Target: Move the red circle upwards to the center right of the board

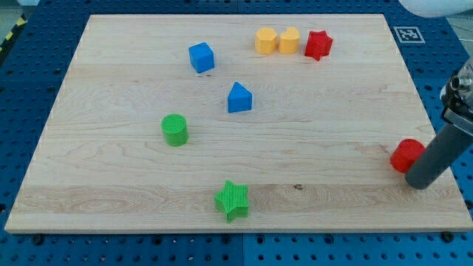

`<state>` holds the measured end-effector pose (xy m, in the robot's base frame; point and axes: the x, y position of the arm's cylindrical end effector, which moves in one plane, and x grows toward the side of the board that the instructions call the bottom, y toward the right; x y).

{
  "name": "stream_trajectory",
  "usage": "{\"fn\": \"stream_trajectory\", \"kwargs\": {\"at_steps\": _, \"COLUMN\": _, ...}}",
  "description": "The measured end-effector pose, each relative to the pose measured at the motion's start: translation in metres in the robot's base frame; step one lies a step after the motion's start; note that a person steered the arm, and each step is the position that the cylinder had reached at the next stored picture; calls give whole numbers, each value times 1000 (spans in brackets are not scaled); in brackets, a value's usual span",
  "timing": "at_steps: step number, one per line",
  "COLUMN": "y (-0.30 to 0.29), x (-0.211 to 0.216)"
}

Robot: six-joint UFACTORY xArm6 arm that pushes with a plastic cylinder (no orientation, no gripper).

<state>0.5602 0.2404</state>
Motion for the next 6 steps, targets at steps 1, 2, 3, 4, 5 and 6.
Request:
{"fn": "stream_trajectory", "kwargs": {"at_steps": 1, "y": 0, "x": -10}}
{"fn": "stream_trajectory", "kwargs": {"at_steps": 2, "y": 0, "x": -22}}
{"fn": "stream_trajectory", "kwargs": {"at_steps": 3, "y": 0, "x": -33}}
{"fn": "stream_trajectory", "kwargs": {"at_steps": 4, "y": 0, "x": -44}}
{"fn": "stream_trajectory", "kwargs": {"at_steps": 5, "y": 0, "x": -44}}
{"fn": "stream_trajectory", "kwargs": {"at_steps": 6, "y": 0, "x": -44}}
